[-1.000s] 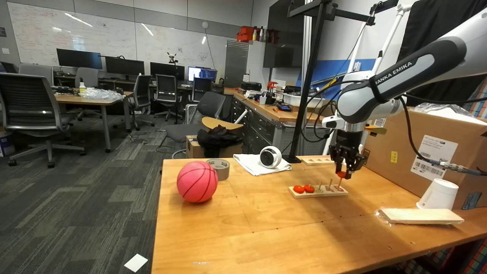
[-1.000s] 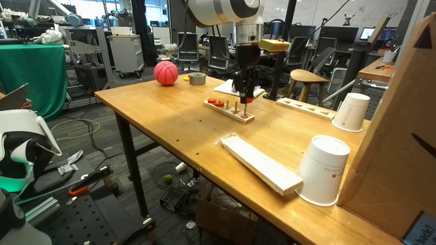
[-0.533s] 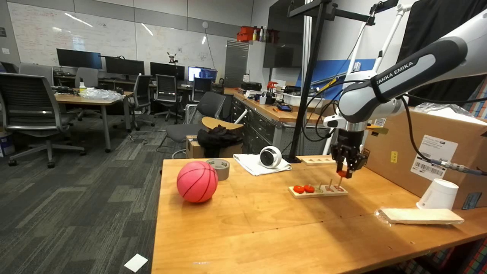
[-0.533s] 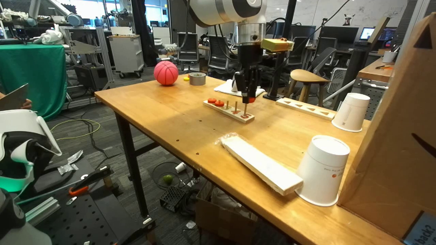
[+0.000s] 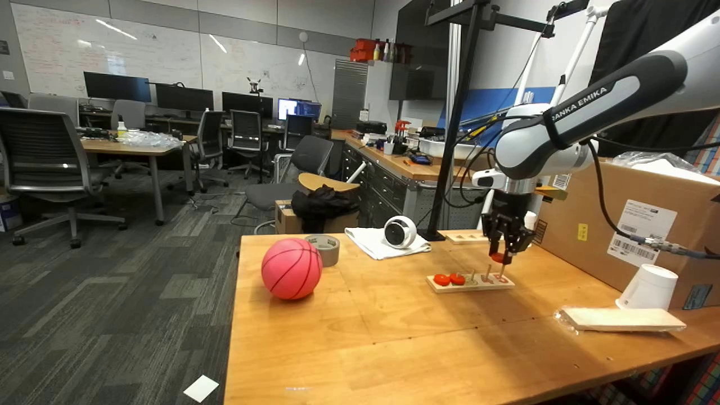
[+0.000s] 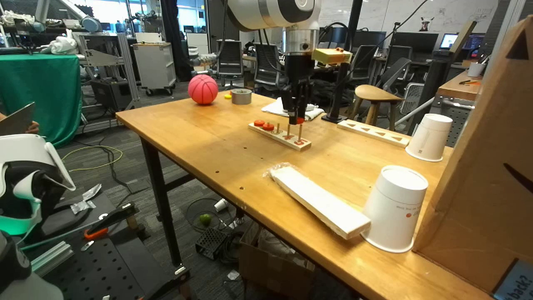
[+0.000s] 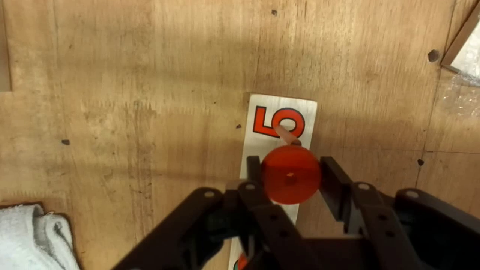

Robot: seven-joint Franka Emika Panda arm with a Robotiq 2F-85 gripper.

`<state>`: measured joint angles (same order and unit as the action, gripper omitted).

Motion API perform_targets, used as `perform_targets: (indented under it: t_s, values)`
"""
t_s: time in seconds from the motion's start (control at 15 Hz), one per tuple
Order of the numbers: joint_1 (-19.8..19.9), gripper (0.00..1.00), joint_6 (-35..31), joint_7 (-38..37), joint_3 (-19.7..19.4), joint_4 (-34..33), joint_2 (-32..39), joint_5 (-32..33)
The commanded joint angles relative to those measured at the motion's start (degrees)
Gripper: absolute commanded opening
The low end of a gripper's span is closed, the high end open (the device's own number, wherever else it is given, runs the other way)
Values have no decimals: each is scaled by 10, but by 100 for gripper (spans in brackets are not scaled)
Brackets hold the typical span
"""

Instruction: Move the orange discs to the first rod of the wooden rack

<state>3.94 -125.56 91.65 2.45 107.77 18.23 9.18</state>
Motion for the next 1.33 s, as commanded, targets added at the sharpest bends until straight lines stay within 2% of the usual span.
perform_targets:
  t_s: [0.0, 1.27]
  values:
    - [0, 17, -5, -1, -1, 8, -9, -4]
    - [4, 17, -2, -4, -15, 18, -20, 1]
